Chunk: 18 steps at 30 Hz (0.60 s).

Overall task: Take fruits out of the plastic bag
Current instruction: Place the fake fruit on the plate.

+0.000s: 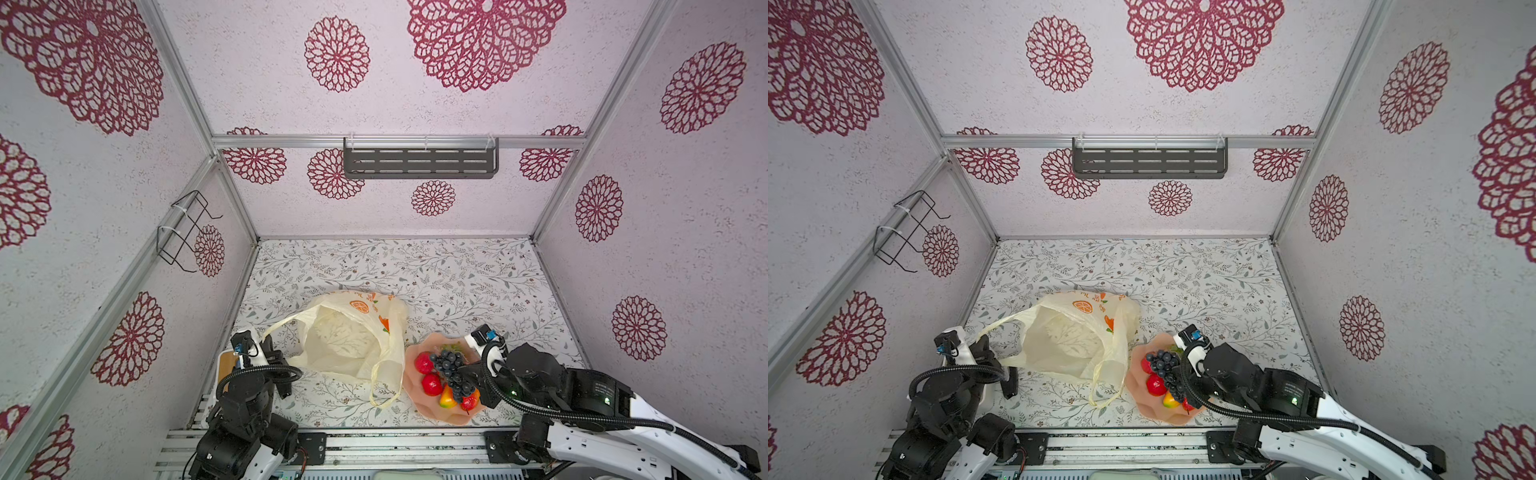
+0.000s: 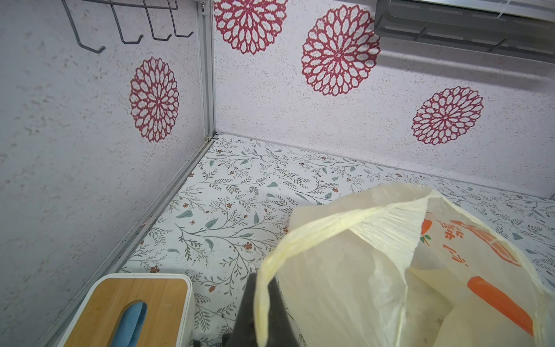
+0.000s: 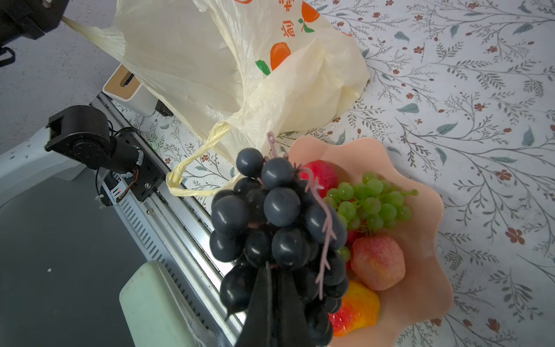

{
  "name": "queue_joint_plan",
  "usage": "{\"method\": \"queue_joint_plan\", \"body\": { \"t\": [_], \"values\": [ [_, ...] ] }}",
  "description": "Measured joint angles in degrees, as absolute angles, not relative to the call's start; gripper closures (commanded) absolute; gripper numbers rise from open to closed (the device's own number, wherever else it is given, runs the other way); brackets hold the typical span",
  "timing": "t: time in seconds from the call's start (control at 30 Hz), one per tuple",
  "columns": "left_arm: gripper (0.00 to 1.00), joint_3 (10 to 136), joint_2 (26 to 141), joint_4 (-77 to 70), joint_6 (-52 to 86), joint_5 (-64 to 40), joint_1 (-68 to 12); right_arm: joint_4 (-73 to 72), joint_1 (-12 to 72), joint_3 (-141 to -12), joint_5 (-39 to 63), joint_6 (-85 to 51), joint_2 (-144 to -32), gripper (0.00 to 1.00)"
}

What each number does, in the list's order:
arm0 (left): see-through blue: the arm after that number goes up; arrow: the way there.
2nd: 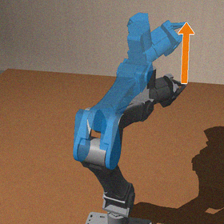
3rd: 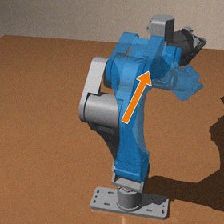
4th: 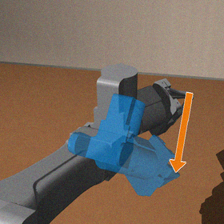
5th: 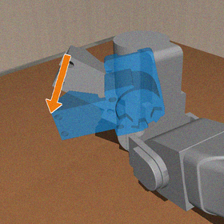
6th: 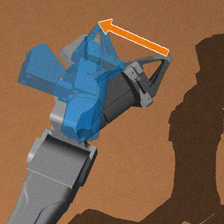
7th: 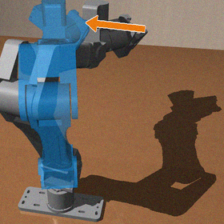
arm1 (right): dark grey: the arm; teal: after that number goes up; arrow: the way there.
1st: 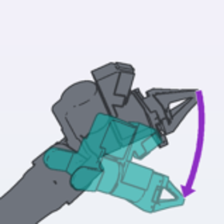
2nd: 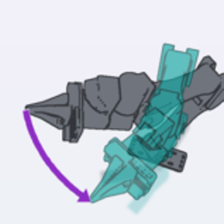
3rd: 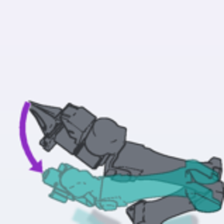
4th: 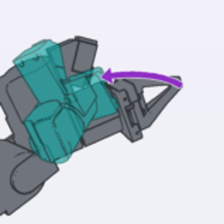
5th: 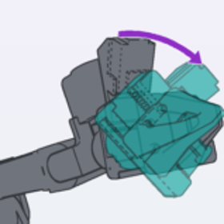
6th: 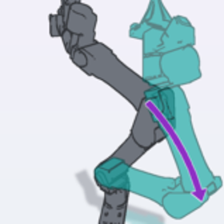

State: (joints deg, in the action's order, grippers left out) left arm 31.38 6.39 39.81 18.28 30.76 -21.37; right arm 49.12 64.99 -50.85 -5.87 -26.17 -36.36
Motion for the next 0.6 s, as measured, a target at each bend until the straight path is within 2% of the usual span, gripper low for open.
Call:
{"method": "queue_joint_plan", "body": {
  "t": [0.3, 0.6],
  "values": [
    [1.0, 31.38, 6.39, 39.83, 18.28, 30.68, -21.37, 51.2, 65.01, -50.85, -4.67, -27.07, -37.19, 0.95],
    [1.0, 31.38, 5.52, 39.86, 18.28, 30.7, -21.37, 45.98, 65.06, -47.31, -5.85, -27.09, -40.23, 0.91]
  ]
}}
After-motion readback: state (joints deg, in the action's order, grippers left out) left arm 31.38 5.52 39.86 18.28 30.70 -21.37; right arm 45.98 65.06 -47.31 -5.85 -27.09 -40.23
